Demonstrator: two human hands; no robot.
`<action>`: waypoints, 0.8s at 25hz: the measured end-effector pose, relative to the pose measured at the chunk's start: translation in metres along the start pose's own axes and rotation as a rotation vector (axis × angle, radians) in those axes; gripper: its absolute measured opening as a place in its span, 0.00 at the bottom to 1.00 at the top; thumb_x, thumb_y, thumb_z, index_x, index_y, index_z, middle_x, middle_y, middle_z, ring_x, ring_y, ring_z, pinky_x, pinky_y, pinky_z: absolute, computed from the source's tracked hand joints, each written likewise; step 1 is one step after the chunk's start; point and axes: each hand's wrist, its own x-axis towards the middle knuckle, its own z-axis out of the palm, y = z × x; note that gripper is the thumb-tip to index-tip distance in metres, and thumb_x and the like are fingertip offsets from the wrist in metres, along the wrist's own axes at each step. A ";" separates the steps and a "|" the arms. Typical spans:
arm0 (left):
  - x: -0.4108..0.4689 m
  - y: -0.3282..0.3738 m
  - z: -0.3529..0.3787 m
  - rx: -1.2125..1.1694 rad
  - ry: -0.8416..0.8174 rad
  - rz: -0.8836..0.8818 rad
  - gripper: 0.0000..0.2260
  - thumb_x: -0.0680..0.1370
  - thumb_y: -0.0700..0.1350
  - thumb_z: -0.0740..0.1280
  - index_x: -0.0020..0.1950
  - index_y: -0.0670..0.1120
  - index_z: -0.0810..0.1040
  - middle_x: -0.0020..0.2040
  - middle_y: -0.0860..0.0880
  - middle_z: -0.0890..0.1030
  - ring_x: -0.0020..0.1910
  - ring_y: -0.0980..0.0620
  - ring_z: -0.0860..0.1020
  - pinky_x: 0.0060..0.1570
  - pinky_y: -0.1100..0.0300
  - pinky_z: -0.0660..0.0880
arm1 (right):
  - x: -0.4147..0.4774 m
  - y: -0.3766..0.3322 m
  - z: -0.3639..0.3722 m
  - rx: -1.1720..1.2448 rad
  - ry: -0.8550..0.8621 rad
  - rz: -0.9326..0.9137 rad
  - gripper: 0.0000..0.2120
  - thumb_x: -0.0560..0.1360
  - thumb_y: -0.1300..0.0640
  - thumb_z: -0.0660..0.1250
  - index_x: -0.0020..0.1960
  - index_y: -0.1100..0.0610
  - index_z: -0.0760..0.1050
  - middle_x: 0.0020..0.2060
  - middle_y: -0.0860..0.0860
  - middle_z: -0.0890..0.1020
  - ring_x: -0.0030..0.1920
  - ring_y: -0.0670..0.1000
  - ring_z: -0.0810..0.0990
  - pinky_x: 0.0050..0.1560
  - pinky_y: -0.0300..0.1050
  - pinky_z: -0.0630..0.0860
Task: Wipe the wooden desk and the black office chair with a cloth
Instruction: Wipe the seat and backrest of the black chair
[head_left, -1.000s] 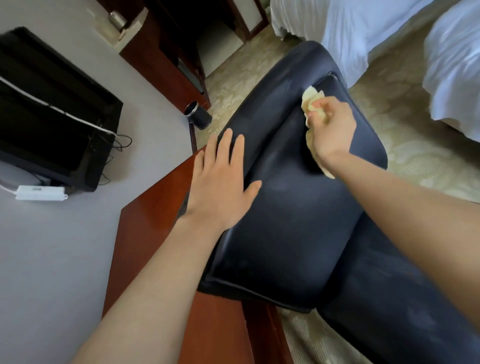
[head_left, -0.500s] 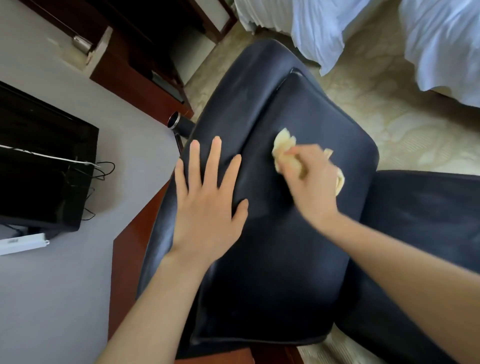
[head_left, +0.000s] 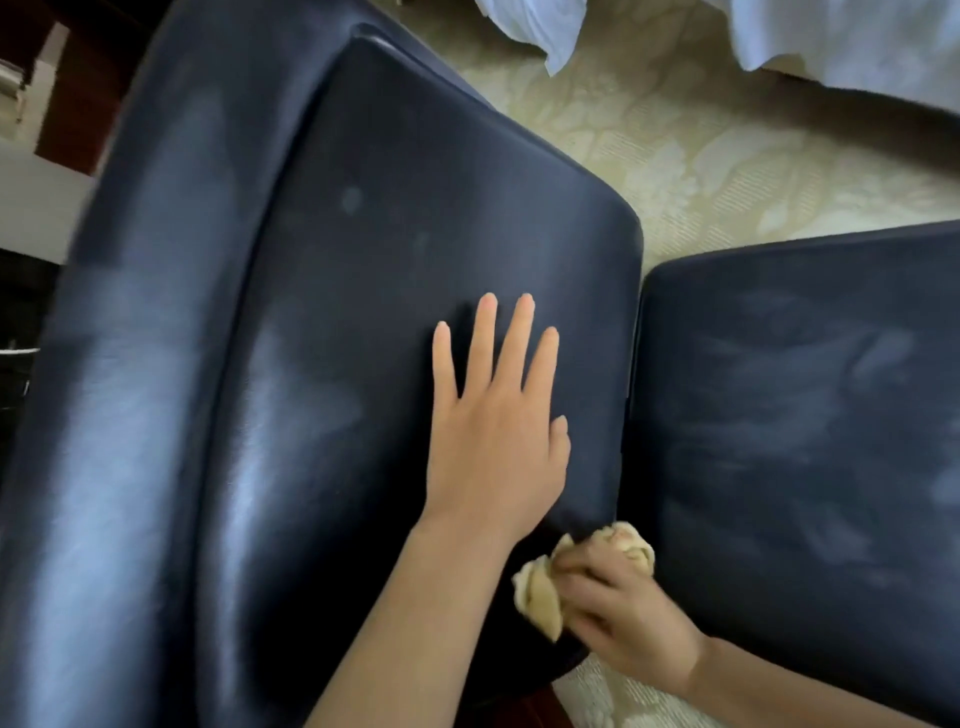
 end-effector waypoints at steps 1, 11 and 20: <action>0.008 0.010 0.007 -0.012 -0.003 0.012 0.30 0.78 0.54 0.60 0.77 0.47 0.56 0.79 0.46 0.49 0.77 0.42 0.43 0.72 0.40 0.38 | -0.008 0.014 -0.004 0.007 0.037 0.141 0.05 0.76 0.62 0.63 0.50 0.54 0.74 0.51 0.45 0.72 0.48 0.49 0.75 0.52 0.36 0.70; 0.061 0.042 0.052 0.102 0.104 0.001 0.27 0.77 0.53 0.54 0.75 0.44 0.62 0.78 0.45 0.57 0.77 0.42 0.49 0.72 0.38 0.41 | 0.114 0.140 -0.077 0.119 0.578 0.674 0.07 0.79 0.59 0.60 0.43 0.54 0.70 0.36 0.47 0.75 0.38 0.44 0.74 0.37 0.33 0.67; 0.072 0.036 0.061 0.048 0.159 0.020 0.25 0.77 0.50 0.52 0.74 0.45 0.64 0.77 0.46 0.59 0.77 0.43 0.50 0.72 0.39 0.40 | 0.142 0.140 -0.086 0.171 0.740 0.590 0.05 0.76 0.62 0.63 0.46 0.54 0.75 0.38 0.44 0.76 0.41 0.46 0.75 0.47 0.43 0.73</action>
